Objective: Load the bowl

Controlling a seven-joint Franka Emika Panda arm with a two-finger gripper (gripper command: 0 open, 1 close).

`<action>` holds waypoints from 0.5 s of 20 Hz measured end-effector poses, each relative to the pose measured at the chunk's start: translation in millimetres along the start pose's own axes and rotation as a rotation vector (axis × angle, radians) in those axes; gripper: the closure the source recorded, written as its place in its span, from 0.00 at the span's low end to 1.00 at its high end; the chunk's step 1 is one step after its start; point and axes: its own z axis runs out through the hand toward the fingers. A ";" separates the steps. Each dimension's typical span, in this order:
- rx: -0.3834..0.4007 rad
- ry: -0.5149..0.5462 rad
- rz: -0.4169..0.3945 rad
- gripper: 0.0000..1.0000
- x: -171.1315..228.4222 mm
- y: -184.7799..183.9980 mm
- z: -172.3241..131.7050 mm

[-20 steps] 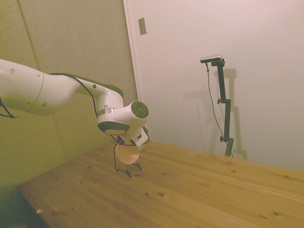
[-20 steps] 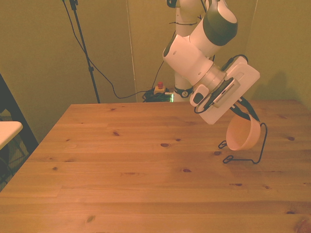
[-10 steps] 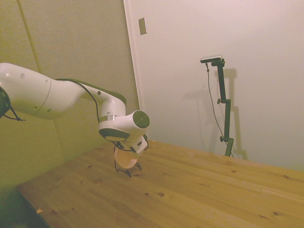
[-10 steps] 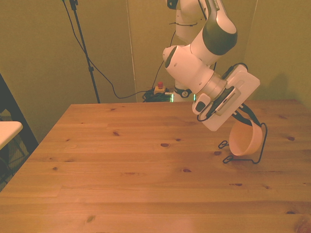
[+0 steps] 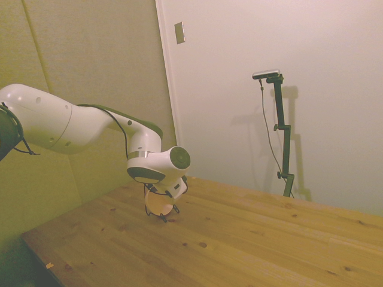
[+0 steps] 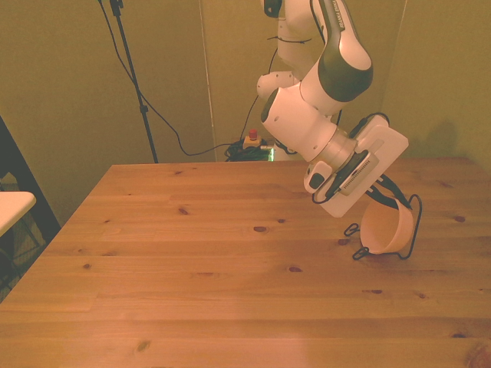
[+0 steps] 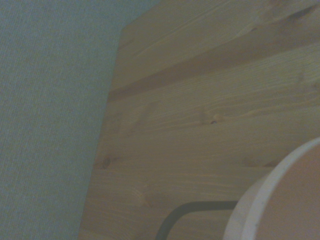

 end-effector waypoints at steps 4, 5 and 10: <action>0.006 -0.003 -0.001 0.00 -0.5 1.0 0.7; 0.007 -0.005 -0.002 0.00 -0.9 1.4 0.7; 0.017 -0.005 -0.008 0.00 -7.5 0.4 -11.6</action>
